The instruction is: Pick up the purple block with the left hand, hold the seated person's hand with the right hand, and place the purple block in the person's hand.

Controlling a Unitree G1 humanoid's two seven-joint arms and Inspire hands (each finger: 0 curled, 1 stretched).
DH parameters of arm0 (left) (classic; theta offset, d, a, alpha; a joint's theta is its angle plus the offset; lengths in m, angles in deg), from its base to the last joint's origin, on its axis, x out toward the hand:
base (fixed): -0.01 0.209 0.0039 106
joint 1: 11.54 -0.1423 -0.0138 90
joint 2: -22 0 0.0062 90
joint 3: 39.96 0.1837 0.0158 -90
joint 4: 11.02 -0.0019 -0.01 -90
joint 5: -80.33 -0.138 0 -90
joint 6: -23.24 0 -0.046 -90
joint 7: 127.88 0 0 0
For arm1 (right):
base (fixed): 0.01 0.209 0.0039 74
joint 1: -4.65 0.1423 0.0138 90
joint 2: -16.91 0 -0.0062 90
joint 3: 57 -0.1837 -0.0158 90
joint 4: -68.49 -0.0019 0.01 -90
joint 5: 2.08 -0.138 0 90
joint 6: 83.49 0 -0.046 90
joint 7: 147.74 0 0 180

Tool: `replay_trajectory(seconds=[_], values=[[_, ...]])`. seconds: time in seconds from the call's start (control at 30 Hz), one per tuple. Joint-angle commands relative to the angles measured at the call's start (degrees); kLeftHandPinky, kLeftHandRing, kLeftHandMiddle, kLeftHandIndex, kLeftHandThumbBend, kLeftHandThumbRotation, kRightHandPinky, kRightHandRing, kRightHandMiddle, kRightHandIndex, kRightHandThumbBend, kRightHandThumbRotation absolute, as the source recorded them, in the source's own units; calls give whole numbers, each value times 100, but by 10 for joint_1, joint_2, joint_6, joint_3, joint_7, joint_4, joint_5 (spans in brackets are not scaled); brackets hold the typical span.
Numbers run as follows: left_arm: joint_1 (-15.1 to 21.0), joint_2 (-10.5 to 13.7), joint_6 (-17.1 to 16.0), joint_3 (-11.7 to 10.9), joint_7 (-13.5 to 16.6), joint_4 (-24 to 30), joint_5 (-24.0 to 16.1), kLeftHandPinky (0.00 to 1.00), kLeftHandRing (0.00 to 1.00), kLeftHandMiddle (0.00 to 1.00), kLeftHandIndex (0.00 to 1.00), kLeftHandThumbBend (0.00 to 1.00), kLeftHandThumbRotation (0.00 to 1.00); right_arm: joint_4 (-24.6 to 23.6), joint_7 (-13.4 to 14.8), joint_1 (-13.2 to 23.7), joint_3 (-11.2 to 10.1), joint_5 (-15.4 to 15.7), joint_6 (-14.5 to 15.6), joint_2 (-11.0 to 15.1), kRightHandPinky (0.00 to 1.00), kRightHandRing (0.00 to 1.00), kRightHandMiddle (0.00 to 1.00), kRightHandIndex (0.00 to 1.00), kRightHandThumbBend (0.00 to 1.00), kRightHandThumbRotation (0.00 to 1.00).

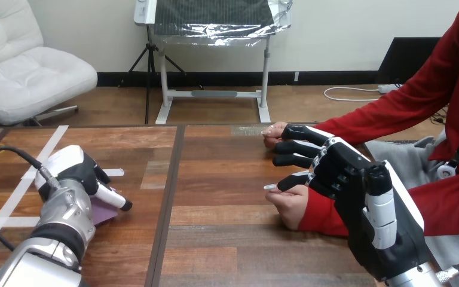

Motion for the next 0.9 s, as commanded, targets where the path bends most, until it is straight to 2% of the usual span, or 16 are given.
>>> replay_trajectory(seconds=[0.0,0.4,0.87], values=[[22,9,-12,-5,13,15,1,23,32,39,57,66,0,-14,-1,34,-2,-10,-3,0,57,73,75,78,86,100],[21,13,-22,2,11,16,-5,27,36,43,54,67,0,-13,4,33,-2,-6,-3,-1,57,73,75,78,87,100],[20,16,-27,0,11,18,-2,31,40,47,52,67,0,-12,1,33,-2,-7,-5,1,57,74,75,77,86,100]])
